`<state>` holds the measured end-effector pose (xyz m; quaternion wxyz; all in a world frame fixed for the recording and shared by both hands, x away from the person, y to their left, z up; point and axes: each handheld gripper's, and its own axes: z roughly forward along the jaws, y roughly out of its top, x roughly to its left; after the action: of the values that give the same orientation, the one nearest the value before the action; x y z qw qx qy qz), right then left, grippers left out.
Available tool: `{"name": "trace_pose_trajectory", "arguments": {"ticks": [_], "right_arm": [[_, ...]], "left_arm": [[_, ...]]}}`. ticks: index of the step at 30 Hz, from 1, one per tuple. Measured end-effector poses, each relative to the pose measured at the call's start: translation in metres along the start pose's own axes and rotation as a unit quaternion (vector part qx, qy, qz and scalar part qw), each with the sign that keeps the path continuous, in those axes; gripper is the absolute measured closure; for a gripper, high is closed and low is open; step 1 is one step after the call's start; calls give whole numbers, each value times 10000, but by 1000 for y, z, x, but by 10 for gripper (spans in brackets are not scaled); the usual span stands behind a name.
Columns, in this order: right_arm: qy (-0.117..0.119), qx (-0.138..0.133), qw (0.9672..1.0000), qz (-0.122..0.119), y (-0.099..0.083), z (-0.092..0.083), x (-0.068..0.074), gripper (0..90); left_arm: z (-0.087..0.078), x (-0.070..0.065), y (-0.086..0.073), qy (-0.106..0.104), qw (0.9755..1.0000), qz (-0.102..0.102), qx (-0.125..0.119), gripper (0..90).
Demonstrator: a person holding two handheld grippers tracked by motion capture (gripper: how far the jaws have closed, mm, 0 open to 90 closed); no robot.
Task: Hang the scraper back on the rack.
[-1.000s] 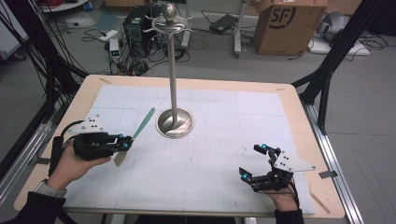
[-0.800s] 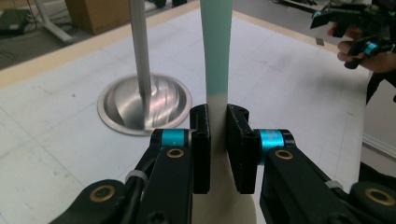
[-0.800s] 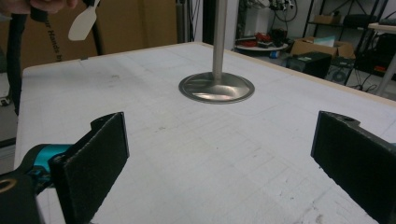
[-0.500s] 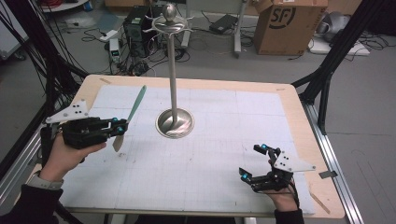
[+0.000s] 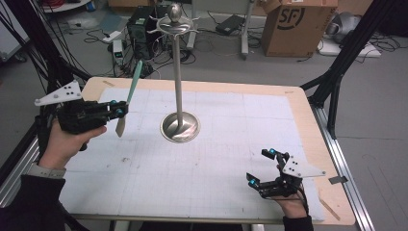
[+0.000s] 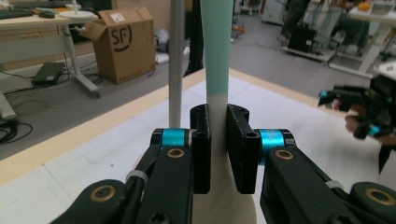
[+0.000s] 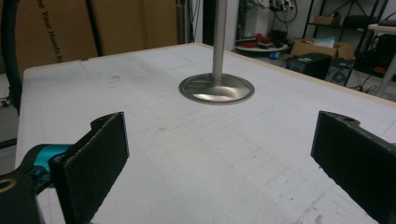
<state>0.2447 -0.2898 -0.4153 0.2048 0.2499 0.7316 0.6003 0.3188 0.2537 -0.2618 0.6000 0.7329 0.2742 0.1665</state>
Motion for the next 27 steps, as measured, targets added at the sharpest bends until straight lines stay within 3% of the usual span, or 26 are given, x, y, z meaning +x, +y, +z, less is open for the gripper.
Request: {"name": "trace_pose_trajectory", "arguments": {"ticks": [9,18,27], "right_arm": [[7,-9,10000,2,0,-1,0,27],[-10,-43,10000,1,2,-3,0,27],[-13,-63,10000,-6,2,-4,-1,27]], "left_arm": [[5,7,23,125,9999,88,-3,804],[9,15,44,69,9998,174,-93,804],[18,20,50,77,9997,226,-56,804]]}}
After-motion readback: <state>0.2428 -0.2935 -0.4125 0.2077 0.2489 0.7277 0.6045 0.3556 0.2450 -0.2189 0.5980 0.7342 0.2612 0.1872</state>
